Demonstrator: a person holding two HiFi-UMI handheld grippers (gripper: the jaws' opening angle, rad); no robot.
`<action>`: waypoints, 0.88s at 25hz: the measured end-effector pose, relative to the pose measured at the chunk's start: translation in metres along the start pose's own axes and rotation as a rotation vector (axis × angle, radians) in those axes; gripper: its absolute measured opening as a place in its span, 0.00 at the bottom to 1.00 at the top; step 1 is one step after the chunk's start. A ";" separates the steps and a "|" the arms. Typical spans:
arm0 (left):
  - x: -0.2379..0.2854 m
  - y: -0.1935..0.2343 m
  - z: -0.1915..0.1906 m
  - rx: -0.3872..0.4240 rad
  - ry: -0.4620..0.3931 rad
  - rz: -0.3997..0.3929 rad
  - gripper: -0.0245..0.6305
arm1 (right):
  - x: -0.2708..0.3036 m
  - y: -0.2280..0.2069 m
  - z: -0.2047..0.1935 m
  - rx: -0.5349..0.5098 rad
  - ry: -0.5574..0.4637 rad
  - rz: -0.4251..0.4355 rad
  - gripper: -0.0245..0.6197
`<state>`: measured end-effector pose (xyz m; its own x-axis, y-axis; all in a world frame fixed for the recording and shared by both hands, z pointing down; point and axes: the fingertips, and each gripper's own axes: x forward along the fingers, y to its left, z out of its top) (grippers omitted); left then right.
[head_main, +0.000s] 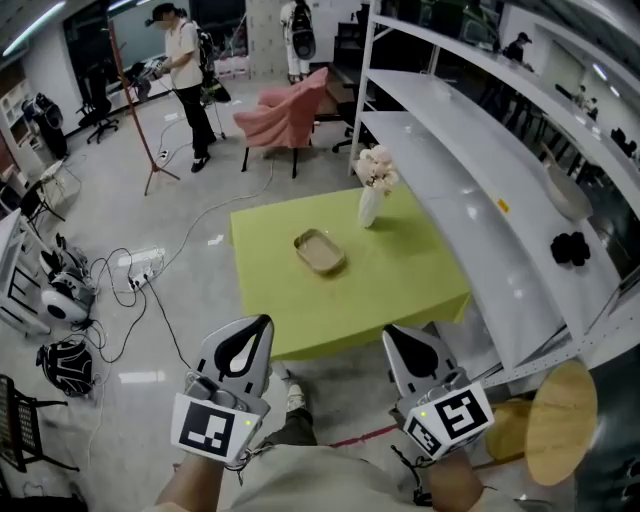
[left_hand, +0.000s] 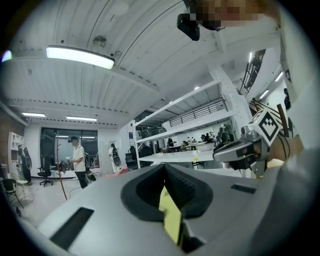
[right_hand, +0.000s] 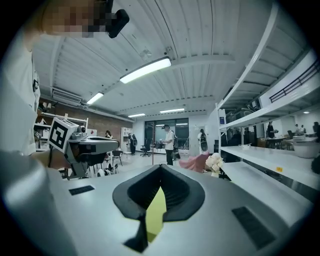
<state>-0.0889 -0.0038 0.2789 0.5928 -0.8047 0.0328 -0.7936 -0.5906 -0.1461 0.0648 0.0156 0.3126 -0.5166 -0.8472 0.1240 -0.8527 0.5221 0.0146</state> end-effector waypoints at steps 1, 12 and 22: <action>0.009 0.010 -0.001 -0.003 0.004 -0.005 0.05 | 0.012 -0.005 0.001 0.003 0.007 -0.004 0.05; 0.112 0.113 -0.027 -0.044 0.035 -0.063 0.05 | 0.149 -0.053 0.009 0.008 0.065 -0.047 0.05; 0.176 0.156 -0.042 -0.068 0.056 -0.094 0.05 | 0.217 -0.096 0.009 0.036 0.089 -0.085 0.05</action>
<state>-0.1136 -0.2401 0.3036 0.6582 -0.7464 0.0986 -0.7433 -0.6650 -0.0722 0.0335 -0.2192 0.3297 -0.4346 -0.8754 0.2117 -0.8963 0.4434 -0.0062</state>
